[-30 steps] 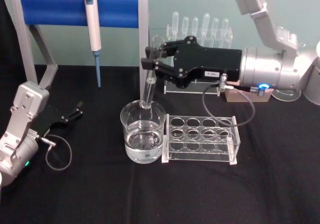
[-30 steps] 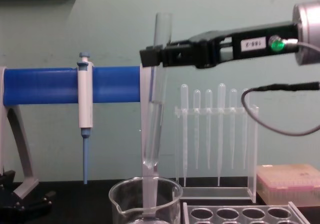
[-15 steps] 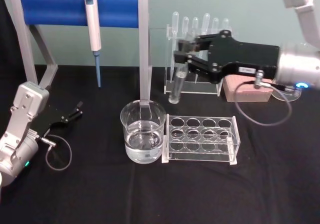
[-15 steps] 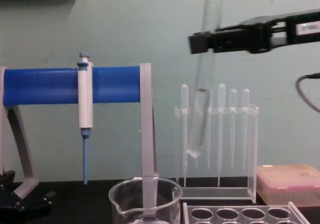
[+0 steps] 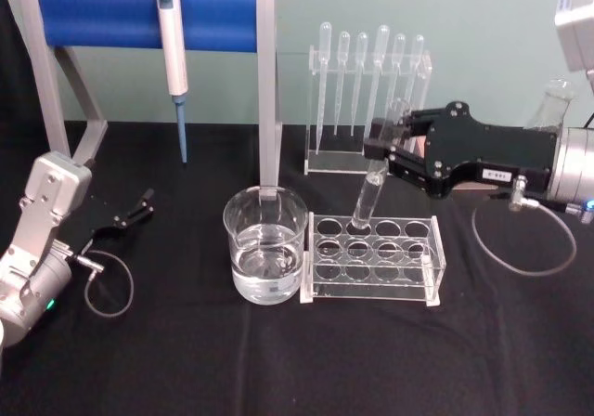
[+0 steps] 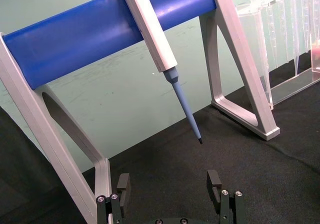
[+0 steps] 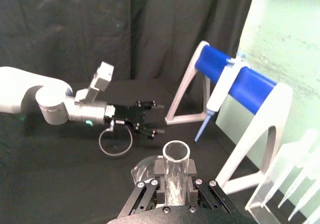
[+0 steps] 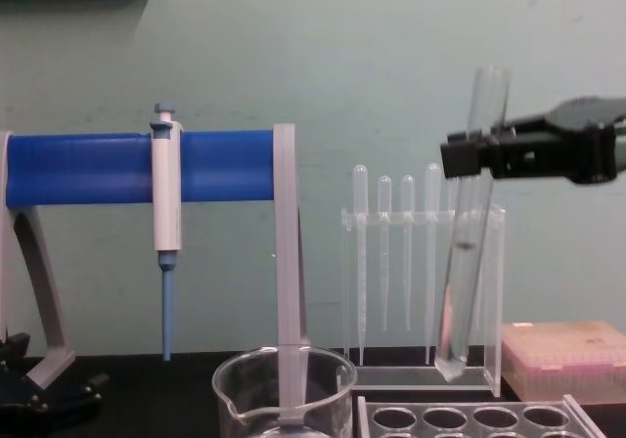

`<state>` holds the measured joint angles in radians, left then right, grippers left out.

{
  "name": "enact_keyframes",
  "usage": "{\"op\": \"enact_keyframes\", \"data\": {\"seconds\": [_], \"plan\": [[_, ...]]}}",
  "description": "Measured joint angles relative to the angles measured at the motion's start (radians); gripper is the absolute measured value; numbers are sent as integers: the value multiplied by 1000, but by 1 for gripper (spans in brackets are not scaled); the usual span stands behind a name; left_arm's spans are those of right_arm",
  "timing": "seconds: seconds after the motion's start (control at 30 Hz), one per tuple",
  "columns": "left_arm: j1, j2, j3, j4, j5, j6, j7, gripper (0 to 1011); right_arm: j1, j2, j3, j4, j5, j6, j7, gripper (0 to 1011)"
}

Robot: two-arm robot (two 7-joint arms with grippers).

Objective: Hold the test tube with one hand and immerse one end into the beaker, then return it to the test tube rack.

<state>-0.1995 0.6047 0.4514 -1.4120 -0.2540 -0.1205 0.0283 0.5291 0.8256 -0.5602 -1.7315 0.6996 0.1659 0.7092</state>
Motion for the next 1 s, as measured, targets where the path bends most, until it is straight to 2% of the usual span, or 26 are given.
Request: {"op": "enact_keyframes", "data": {"seconds": [0.43, 1.0], "plan": [[0, 0, 0, 0, 0, 0, 0, 1000, -20, -35, -10, 58, -44, -10, -6, 238], [0, 0, 0, 0, 0, 0, 0, 1000, -28, -70, -9, 96, -77, -26, -1, 239]]}}
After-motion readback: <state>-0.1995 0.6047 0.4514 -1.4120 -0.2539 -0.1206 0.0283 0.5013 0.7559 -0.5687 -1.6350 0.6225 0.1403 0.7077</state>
